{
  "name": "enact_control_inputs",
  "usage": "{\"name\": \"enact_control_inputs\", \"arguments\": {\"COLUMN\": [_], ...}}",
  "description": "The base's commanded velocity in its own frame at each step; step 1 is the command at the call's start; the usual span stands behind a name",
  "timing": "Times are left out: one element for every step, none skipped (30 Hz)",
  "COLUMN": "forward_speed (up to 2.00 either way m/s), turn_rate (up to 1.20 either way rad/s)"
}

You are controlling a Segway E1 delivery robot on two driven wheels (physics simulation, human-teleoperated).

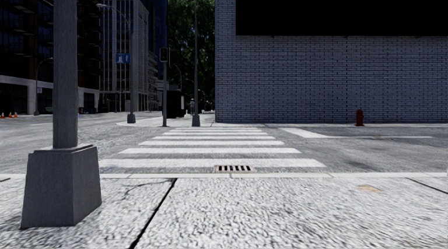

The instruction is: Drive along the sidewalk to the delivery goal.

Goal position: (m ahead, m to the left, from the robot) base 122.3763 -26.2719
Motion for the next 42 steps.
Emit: {"name": "enact_control_inputs", "arguments": {"forward_speed": [2.0, 2.0, 2.0, 2.0, 2.0, 2.0, 2.0, 2.0, 2.0, 2.0, 2.0, 2.0, 2.0, 2.0, 2.0, 2.0, 2.0, 2.0, 2.0, 2.0, 2.0, 2.0, 2.0, 2.0, 2.0, 2.0, 1.98, 1.91, 1.86, 1.86, 1.77, 1.68, 1.59, 1.59, 1.56, 1.51, 1.5, 1.49, 1.49, 1.49, 1.49, 1.49], "turn_rate": [0.0, 0.0, 0.0, 0.0, 0.0, 0.0, 0.0, 0.0, 0.0, 0.0, 0.0, 0.0, 0.0, 0.0, 0.0, 0.0, 0.0, 0.0, 0.0, 0.0, 0.0, 0.0, 0.0, 0.0, 0.0, 0.0, 0.0, 0.0, 0.0, 0.0, 0.0, 0.0, 0.0, 0.0, 0.0, 0.0, 0.0, 0.0, 0.0, 0.0, 0.0, 0.0]}}
